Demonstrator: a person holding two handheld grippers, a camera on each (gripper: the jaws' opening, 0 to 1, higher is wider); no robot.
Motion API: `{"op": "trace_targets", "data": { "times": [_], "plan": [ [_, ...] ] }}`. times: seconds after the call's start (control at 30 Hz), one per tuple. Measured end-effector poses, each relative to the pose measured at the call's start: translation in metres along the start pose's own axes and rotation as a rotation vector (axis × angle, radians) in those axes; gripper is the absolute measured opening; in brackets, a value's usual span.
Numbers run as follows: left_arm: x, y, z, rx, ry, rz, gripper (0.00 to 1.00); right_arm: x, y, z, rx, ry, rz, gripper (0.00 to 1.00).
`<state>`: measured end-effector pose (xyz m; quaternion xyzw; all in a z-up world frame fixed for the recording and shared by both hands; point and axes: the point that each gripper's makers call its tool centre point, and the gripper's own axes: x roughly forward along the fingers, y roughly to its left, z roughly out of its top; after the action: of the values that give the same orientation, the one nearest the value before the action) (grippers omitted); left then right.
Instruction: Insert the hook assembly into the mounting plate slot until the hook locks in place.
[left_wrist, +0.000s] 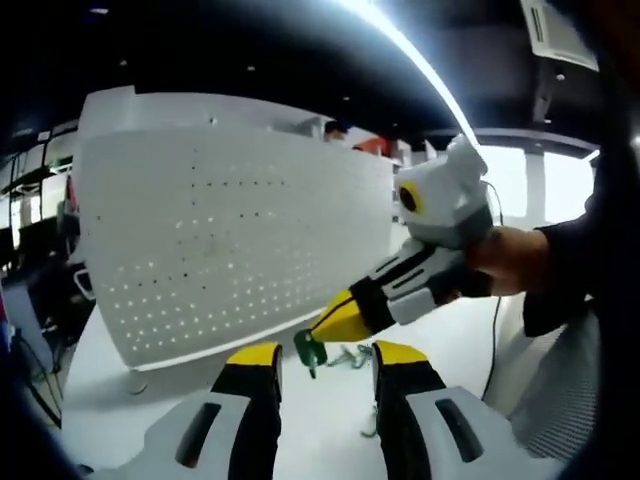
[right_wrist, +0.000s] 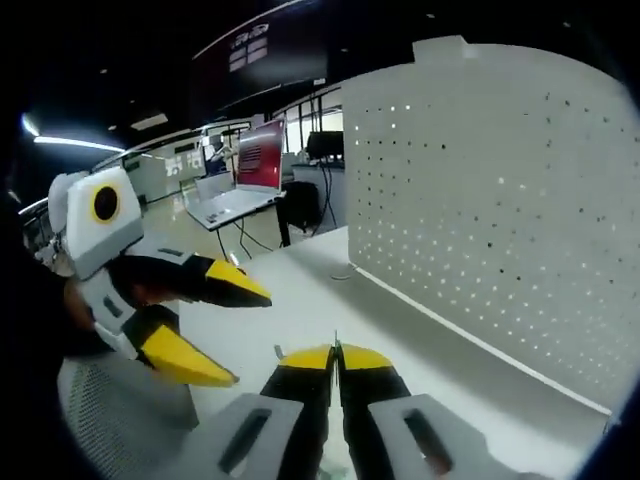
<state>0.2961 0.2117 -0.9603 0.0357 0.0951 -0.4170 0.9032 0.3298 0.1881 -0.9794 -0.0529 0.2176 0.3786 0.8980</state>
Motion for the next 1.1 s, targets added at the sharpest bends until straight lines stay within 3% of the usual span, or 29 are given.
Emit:
{"op": "trace_targets", "data": {
  "times": [0.33, 1.1],
  "plan": [
    [-0.005, 0.009, 0.005, 0.033, -0.020, 0.051, 0.21, -0.006, 0.019, 0.017, 0.065, -0.061, 0.057, 0.00],
    [-0.008, 0.015, 0.007, 0.087, -0.013, 0.084, 0.06, -0.005, 0.040, 0.031, 0.107, -0.093, 0.112, 0.00]
  ]
}}
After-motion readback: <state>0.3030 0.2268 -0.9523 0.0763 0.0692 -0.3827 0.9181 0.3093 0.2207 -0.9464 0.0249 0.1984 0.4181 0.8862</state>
